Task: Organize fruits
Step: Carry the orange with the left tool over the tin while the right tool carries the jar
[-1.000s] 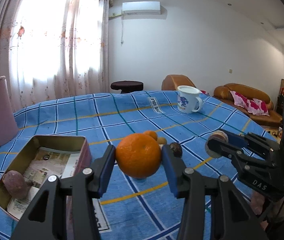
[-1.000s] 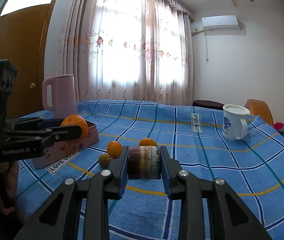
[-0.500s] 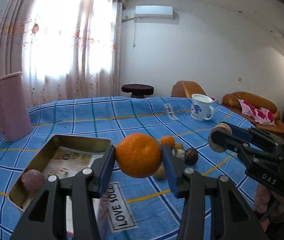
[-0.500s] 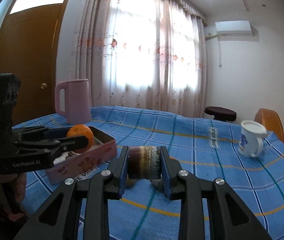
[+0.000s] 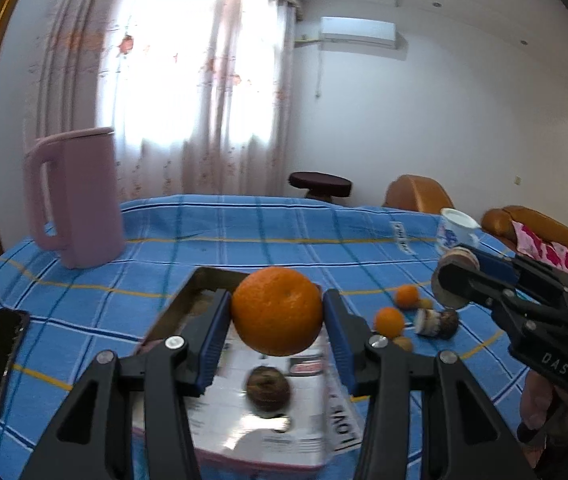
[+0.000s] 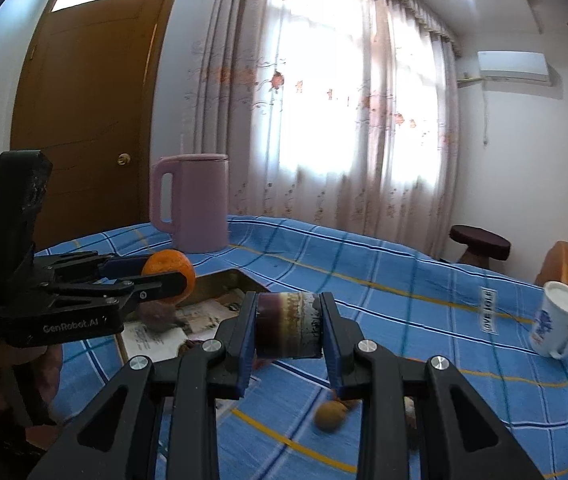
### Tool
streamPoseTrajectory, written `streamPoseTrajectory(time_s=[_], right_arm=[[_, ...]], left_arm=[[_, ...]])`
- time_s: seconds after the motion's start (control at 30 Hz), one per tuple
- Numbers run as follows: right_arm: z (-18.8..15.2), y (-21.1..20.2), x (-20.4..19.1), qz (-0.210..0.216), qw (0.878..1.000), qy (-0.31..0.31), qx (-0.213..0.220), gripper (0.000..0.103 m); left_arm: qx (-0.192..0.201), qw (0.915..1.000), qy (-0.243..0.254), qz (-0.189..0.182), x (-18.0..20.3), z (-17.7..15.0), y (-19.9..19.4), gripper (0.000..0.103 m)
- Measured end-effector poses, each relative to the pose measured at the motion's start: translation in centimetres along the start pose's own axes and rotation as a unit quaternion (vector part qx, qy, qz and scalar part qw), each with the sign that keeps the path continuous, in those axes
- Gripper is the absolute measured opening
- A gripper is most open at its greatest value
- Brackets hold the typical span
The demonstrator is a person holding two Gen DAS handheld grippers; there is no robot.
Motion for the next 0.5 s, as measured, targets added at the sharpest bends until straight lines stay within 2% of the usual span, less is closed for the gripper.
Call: streamPoseTrajectory(time_s=[0.23,0.5], right_arm=[[0.6,3.4,-3.1,0.036,0.999,-0.011,-0.023,0.031],[-0.3,6.1,-7.0,0.075,0.995,-0.035,-0.057,0.031]], left_arm=[[-0.011,0.9995,-0.017,0.024,-2.7,0.0,1.0,0.049],[-0.026,0.9988,-0.027,0.032,-4.3,0.2,2.3,0.049]])
Point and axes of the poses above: each gripper's, at about its wrist camera, not at the fingertips, and y roughly the way its jaws point, x to its right, z to its top, the point moved 3 cm from there along y, roughly the way its jaws point, and after that the axes turned 7 degrees about -y, right-handed, at the moved point
